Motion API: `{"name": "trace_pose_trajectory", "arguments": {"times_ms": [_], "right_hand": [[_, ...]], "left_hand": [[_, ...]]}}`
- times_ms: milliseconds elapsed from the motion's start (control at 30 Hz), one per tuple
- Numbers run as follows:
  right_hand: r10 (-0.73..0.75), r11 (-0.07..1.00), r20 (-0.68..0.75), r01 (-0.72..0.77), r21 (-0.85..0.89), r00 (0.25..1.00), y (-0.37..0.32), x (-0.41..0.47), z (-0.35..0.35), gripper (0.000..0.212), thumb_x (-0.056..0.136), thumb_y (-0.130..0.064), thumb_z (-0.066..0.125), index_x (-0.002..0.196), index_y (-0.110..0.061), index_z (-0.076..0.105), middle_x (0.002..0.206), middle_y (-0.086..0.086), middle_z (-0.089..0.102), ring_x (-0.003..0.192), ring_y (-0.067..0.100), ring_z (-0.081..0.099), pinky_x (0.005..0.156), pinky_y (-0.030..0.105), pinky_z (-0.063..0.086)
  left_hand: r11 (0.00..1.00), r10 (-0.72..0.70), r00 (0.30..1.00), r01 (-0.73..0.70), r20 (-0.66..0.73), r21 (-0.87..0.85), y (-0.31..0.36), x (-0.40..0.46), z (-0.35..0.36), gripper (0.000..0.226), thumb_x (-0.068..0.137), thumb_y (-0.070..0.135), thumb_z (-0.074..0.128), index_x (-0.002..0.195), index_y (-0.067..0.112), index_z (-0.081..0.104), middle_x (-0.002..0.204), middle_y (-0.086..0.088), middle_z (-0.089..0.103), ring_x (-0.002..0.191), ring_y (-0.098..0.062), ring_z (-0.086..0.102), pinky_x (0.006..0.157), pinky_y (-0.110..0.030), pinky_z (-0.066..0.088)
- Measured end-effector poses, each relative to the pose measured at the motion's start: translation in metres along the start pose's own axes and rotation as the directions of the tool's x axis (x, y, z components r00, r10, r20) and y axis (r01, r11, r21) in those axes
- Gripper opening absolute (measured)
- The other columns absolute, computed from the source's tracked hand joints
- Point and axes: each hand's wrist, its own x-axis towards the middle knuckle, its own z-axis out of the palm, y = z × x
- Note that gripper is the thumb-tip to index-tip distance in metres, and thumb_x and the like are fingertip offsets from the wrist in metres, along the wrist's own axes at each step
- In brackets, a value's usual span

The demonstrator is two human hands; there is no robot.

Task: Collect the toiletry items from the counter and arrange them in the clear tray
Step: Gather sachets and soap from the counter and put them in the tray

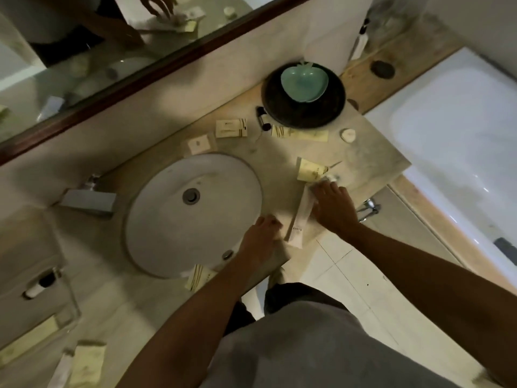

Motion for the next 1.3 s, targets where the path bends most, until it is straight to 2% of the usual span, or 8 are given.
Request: {"name": "trace_pose_trajectory", "arguments": {"times_ms": [67,200,400,600,667,800,900,1300], "right_hand": [[0.027,1.000,-0.039,-0.027,-0.010,0.999,0.015,0.017,0.000,0.030,0.088,-0.028,0.065,0.110,-0.008,0.062,0.113,0.018,0.059,0.097,0.035,0.057,0.075,0.045,0.051],[0.047,0.999,0.029,-0.048,0.022,0.998,0.035,0.057,0.003,0.047,0.087,-0.045,0.060,0.115,-0.009,0.058,0.117,0.016,0.057,0.100,0.032,0.056,0.079,0.044,0.049],[0.031,0.994,-0.067,-0.024,0.110,0.997,0.058,0.111,-0.001,0.040,0.091,-0.030,0.054,0.125,-0.010,0.055,0.124,0.014,0.057,0.109,0.032,0.053,0.087,0.046,0.047],[0.133,0.954,0.005,-0.129,0.269,0.991,0.063,0.175,0.006,0.037,0.093,-0.034,0.051,0.123,-0.011,0.054,0.129,0.014,0.052,0.113,0.033,0.050,0.088,0.045,0.045],[0.090,0.974,-0.026,-0.083,0.210,0.996,0.060,0.171,0.011,0.034,0.091,-0.035,0.051,0.116,-0.012,0.057,0.126,0.014,0.052,0.107,0.033,0.052,0.083,0.044,0.047],[-0.206,0.977,-0.021,0.207,0.058,0.978,0.057,0.150,0.019,0.034,0.093,-0.040,0.049,0.103,-0.012,0.065,0.107,0.013,0.059,0.095,0.031,0.057,0.074,0.041,0.050],[-0.123,0.951,-0.050,0.132,0.280,0.991,0.054,0.155,0.012,0.039,0.088,-0.038,0.064,0.117,-0.010,0.063,0.116,0.014,0.059,0.103,0.033,0.055,0.085,0.044,0.046],[-0.200,0.886,0.209,0.086,0.455,0.957,0.016,0.174,-0.019,0.020,0.093,-0.020,0.057,0.112,-0.014,0.062,0.104,0.007,0.063,0.089,0.019,0.059,0.077,0.031,0.047]], "left_hand": [[0.999,-0.046,0.999,0.046,-0.014,-0.010,0.003,0.004,-0.001,0.034,0.087,0.011,0.055,0.120,0.018,0.056,0.131,-0.003,0.044,0.115,-0.024,0.045,0.079,-0.042,0.052],[0.988,-0.149,0.985,0.146,-0.081,-0.046,0.005,0.015,-0.002,0.031,0.086,0.019,0.060,0.116,0.021,0.056,0.127,-0.002,0.046,0.107,-0.022,0.049,0.072,-0.039,0.052],[0.980,-0.197,0.977,0.194,-0.083,-0.044,0.002,0.034,-0.003,0.035,0.083,0.021,0.064,0.118,0.022,0.054,0.126,-0.001,0.045,0.107,-0.021,0.051,0.072,-0.040,0.053],[0.979,-0.200,0.970,0.190,-0.137,-0.078,0.002,0.042,0.003,0.035,0.082,0.021,0.070,0.113,0.025,0.055,0.122,0.005,0.047,0.100,-0.017,0.052,0.067,-0.033,0.051],[0.979,-0.193,0.972,0.183,-0.134,-0.085,0.001,0.042,0.003,0.037,0.080,0.020,0.071,0.113,0.026,0.055,0.122,0.006,0.047,0.100,-0.016,0.052,0.068,-0.032,0.051],[0.977,-0.197,0.973,0.185,-0.122,-0.104,0.000,0.041,0.001,0.036,0.081,0.022,0.071,0.113,0.026,0.056,0.124,0.006,0.046,0.101,-0.016,0.052,0.069,-0.033,0.052],[0.977,-0.194,0.972,0.180,-0.133,-0.111,0.001,0.041,0.001,0.035,0.082,0.025,0.070,0.114,0.025,0.057,0.125,0.006,0.046,0.102,-0.016,0.052,0.071,-0.033,0.051],[0.968,-0.225,0.958,0.200,-0.178,-0.149,-0.010,0.018,0.001,0.035,0.078,0.024,0.073,0.109,0.025,0.059,0.116,0.004,0.050,0.097,-0.018,0.054,0.068,-0.033,0.050]]}}
